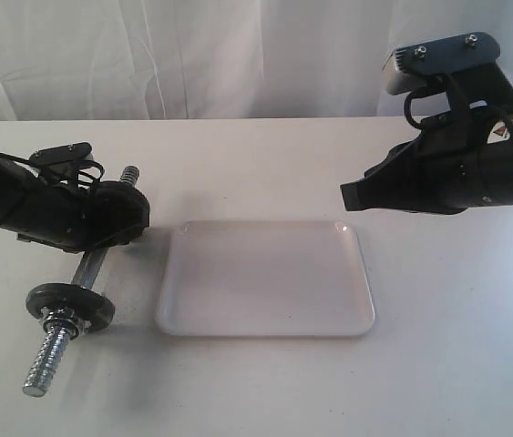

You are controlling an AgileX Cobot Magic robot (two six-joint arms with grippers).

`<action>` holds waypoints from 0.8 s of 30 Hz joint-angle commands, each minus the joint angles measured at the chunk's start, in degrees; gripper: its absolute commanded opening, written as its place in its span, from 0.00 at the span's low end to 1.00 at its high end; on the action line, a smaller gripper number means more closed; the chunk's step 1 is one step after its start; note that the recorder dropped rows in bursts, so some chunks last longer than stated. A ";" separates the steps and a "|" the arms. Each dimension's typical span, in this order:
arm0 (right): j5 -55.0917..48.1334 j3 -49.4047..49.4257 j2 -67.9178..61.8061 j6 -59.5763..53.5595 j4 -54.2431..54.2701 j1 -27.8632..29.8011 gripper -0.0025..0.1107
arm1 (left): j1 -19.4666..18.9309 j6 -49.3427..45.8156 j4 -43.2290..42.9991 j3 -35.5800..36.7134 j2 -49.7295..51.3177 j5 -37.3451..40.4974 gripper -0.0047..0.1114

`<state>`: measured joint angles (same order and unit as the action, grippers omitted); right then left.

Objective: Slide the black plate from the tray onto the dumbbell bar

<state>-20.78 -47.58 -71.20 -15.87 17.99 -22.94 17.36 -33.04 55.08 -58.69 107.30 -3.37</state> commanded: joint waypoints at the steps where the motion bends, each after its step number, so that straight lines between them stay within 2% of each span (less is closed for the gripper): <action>1: 0.00 0.35 0.58 0.29 0.14 0.05 0.02 | 0.03 0.08 1.55 -1.38 -1.38 -0.99 0.04; 21: -0.12 0.35 0.58 0.29 0.14 0.05 0.02 | 0.03 2.91 1.42 -1.38 -1.38 1.51 0.04; 24: -0.12 0.35 0.58 0.29 0.14 0.05 0.02 | 0.03 2.91 1.42 -1.38 -1.38 1.91 0.12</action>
<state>-20.98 -47.58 -71.20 -15.65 17.99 -22.94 17.36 -30.92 54.65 -58.81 107.30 -2.17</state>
